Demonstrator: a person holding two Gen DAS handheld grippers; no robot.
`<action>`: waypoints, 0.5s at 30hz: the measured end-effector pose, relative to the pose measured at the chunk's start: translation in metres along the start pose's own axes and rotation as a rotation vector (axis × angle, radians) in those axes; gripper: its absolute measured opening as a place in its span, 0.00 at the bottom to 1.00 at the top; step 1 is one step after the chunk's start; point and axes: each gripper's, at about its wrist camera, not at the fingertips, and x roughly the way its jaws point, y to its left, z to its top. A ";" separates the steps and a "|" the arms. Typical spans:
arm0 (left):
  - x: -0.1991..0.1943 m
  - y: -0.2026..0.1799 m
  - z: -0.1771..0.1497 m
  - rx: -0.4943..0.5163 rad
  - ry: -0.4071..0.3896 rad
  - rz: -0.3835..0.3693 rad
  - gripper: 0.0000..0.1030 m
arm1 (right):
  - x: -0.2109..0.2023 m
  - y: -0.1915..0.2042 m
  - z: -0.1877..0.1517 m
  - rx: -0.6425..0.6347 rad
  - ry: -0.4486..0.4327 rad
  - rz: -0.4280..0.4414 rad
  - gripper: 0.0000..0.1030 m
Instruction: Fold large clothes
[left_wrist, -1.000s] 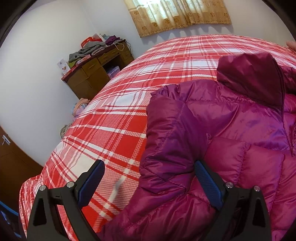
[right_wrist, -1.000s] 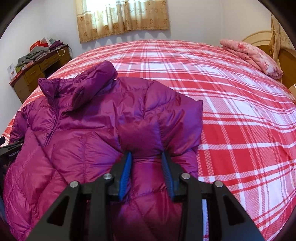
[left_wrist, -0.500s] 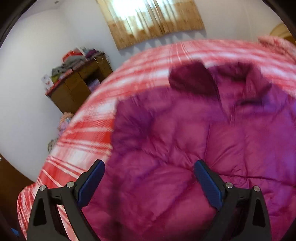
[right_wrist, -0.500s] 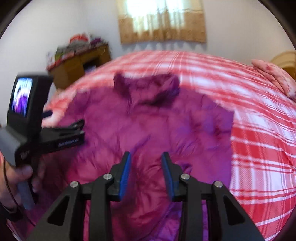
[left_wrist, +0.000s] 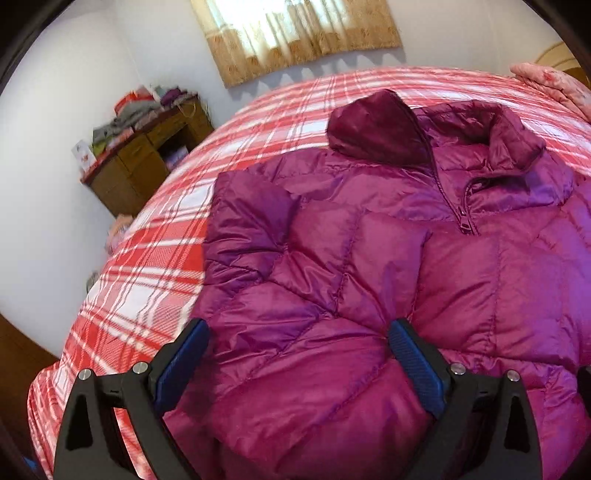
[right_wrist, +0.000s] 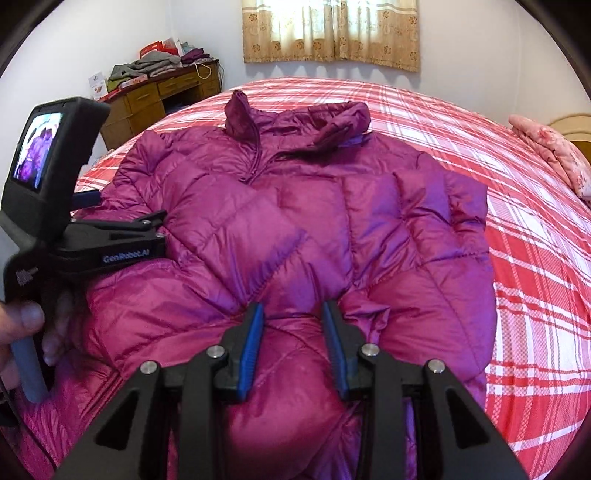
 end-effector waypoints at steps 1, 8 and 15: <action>-0.009 0.008 0.006 -0.013 -0.006 -0.021 0.95 | -0.005 -0.001 0.004 -0.011 0.002 0.014 0.41; -0.023 0.050 0.105 -0.051 -0.149 -0.067 0.95 | -0.048 -0.038 0.084 0.011 -0.159 0.028 0.74; 0.054 0.042 0.192 -0.119 -0.011 -0.125 0.95 | 0.009 -0.068 0.177 0.049 -0.122 -0.065 0.78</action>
